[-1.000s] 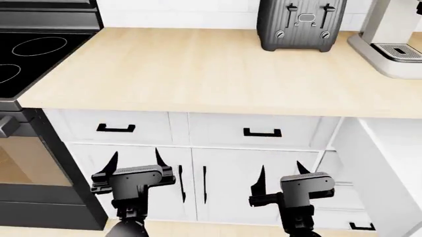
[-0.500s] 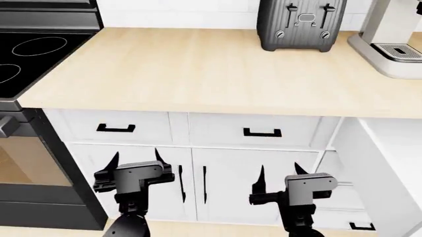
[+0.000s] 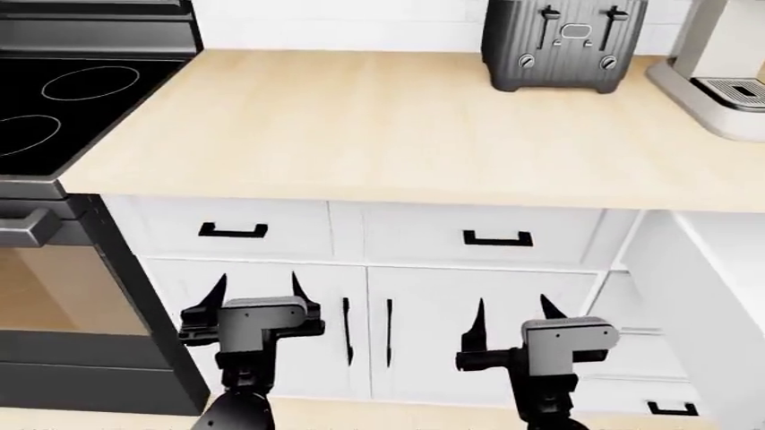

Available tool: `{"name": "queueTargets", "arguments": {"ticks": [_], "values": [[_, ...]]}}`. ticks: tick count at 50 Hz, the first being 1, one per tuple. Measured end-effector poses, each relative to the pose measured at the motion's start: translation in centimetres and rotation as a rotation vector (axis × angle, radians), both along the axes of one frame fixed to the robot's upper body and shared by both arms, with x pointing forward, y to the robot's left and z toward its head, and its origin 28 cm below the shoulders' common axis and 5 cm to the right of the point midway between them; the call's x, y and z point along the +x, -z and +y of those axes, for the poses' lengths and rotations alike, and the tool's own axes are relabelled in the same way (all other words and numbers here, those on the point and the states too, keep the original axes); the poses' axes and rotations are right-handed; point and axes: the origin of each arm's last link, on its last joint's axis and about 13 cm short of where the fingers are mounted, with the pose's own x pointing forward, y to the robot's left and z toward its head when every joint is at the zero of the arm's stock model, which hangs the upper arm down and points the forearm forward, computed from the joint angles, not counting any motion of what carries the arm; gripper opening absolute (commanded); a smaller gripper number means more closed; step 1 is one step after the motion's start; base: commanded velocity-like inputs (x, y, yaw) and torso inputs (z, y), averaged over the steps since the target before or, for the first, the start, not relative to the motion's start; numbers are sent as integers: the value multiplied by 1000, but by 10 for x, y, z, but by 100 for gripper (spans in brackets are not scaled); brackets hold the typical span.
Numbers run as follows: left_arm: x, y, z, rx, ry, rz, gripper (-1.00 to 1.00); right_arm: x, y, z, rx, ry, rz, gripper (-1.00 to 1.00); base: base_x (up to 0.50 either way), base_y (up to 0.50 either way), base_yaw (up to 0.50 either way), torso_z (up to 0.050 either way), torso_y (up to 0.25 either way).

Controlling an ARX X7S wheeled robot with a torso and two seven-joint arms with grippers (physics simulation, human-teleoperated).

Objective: Pick and place the shaker into the drawer. Then close the cabinet.

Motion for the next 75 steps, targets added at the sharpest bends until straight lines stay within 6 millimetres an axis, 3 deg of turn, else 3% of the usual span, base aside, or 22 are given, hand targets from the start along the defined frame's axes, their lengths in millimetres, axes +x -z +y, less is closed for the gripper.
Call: {"name": "queueTargets", "arguments": {"ticks": [30, 55, 62, 75], "values": [[-5, 1, -3, 24, 66, -31, 100, -3, 0, 1, -10, 9, -15, 100, -12, 493, 0, 0, 0], [-8, -10, 2, -11, 85, -68, 100, -13, -11, -4, -20, 43, -55, 100, 117, 49, 0, 0, 0], [-10, -42, 20, -35, 143, -98, 100, -35, -47, -25, -112, 30, -60, 100, 0, 0, 0, 0, 0], [-5, -139, 56, 16, 306, -205, 100, -64, -179, -83, -300, 39, -143, 100, 0, 0, 0, 0, 0]]}}
